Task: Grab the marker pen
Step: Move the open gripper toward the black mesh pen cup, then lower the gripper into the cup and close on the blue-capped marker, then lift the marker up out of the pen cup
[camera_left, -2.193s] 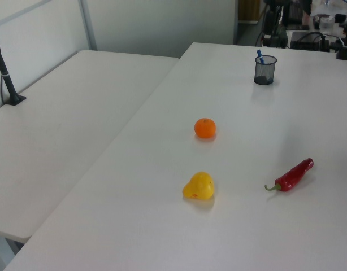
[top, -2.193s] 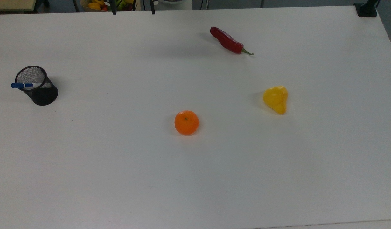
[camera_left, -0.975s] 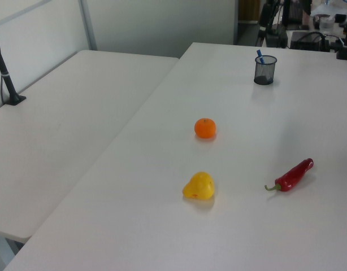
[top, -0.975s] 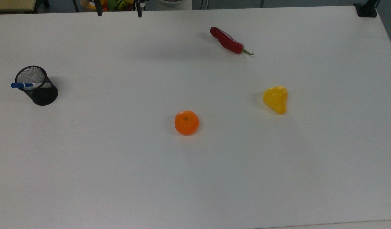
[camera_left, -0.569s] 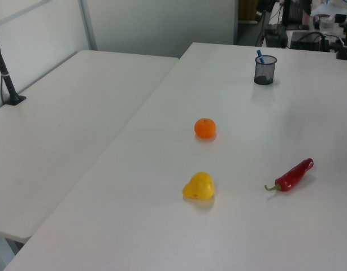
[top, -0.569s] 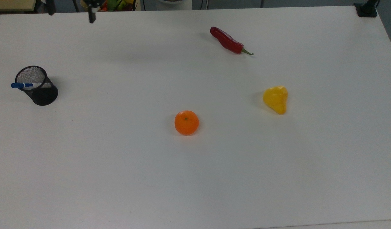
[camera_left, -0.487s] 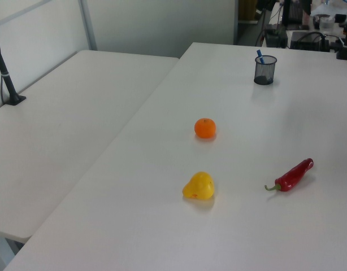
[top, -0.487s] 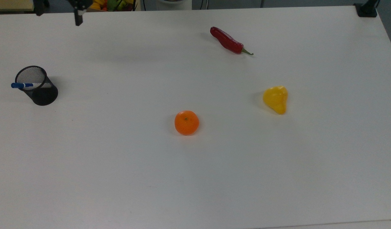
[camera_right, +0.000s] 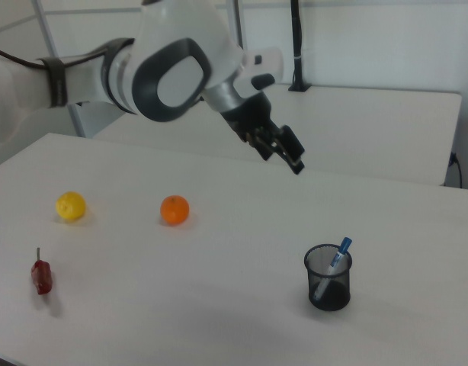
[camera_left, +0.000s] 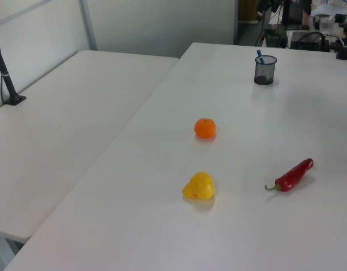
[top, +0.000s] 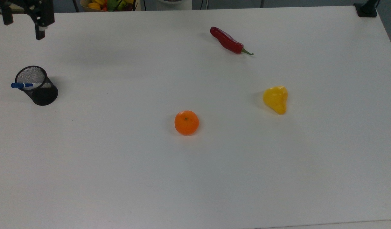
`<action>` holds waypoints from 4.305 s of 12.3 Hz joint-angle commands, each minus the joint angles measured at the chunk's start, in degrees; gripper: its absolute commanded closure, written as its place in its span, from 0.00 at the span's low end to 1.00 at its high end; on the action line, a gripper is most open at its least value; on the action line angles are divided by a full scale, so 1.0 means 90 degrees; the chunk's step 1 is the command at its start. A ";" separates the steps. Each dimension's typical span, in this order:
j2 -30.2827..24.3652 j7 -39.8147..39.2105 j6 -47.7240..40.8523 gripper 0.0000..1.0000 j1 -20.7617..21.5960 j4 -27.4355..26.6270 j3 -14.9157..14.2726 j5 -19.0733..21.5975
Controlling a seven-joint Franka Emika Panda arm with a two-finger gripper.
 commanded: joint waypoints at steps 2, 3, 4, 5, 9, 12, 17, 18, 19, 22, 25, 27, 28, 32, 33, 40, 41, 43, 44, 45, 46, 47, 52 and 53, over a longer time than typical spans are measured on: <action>0.0320 0.0476 0.0902 0.18 -0.0015 -0.0305 -0.0378 -0.0138; 0.0418 0.0477 0.1127 0.21 -0.0025 -0.0412 -0.0427 -0.0147; 0.0525 0.0477 0.1458 0.24 -0.0073 -0.0510 -0.0447 -0.0147; 0.0691 0.0477 0.1751 0.27 -0.0122 -0.0559 -0.0448 -0.0147; 0.1170 0.0603 0.2484 0.32 -0.0171 -0.0599 -0.0448 -0.0099; 0.1483 0.0643 0.3120 0.32 -0.0191 -0.0687 -0.0448 -0.0059; 0.1864 0.0624 0.3307 0.32 -0.0191 -0.0697 -0.0448 -0.0118; 0.1893 0.0575 0.3307 0.32 -0.0210 -0.0697 -0.0448 -0.0128; 0.1952 0.0575 0.3316 0.32 -0.0230 -0.0687 -0.0448 -0.0147; 0.2098 0.0565 0.3803 0.35 -0.0240 -0.0774 -0.0448 -0.0147; 0.2138 0.0555 0.3805 0.57 -0.0259 -0.0775 -0.0448 -0.0147; 0.2138 0.0565 0.3805 0.75 -0.0269 -0.0775 -0.0448 -0.0147; 0.2128 0.0565 0.3814 0.83 -0.0269 -0.0775 -0.0448 -0.0147; 0.2099 0.0565 0.3805 0.98 -0.0279 -0.0765 -0.0448 -0.0138; 0.2070 0.0575 0.3805 0.98 -0.0289 -0.0746 -0.0448 -0.0128; 0.1123 0.0643 0.3717 0.98 -0.0396 -0.0716 -0.0448 -0.0069; 0.0900 0.0643 0.3697 0.98 -0.0357 -0.0726 -0.0438 -0.0040; 0.0567 0.0643 0.3533 0.98 -0.0289 -0.0716 -0.0428 -0.0030; 0.0353 0.0643 0.3261 0.98 -0.0192 -0.0707 -0.0428 -0.0021; 0.0128 0.0643 0.2987 0.97 -0.0046 -0.0706 -0.0418 -0.0020; -0.0009 0.0643 0.2752 0.97 0.0052 -0.0706 -0.0409 -0.0020; -0.0127 0.0653 0.2489 0.97 0.0150 -0.0706 -0.0379 -0.0020; -0.0537 0.0653 0.1150 0.97 0.0541 -0.0697 0.0098 0.0077; -0.0557 0.0653 0.0945 0.97 0.0570 -0.0697 0.0225 0.0106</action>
